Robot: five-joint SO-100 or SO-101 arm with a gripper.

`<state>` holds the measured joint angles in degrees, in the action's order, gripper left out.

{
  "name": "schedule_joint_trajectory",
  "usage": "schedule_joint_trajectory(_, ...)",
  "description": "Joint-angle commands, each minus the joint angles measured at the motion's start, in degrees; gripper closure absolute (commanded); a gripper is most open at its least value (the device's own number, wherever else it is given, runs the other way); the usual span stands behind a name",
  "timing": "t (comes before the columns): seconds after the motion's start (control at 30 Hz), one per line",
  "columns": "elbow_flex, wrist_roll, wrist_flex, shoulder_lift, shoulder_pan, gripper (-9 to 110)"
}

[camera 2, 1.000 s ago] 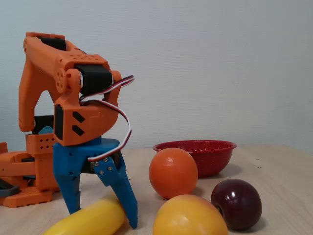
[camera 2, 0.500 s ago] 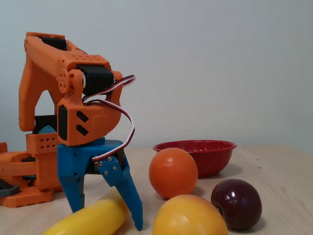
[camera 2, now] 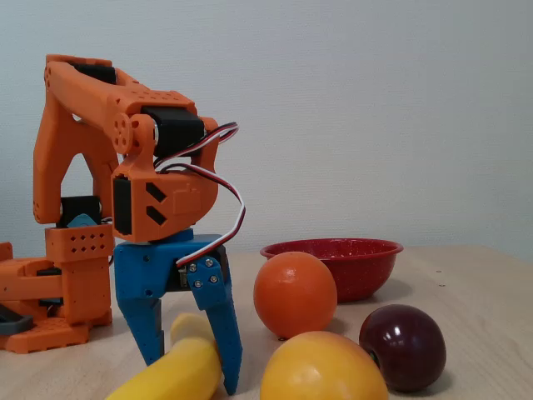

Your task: Put banana in the red bowl.

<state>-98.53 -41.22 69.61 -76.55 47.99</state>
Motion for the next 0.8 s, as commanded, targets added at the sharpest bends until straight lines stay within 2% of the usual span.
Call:
schedule_joint_trajectory(0.0,-1.4,0.2,0.4,-1.2,0.6,102)
schedule_joint_trajectory(0.77,2.4,-4.7,8.8,-12.4,2.2,102)
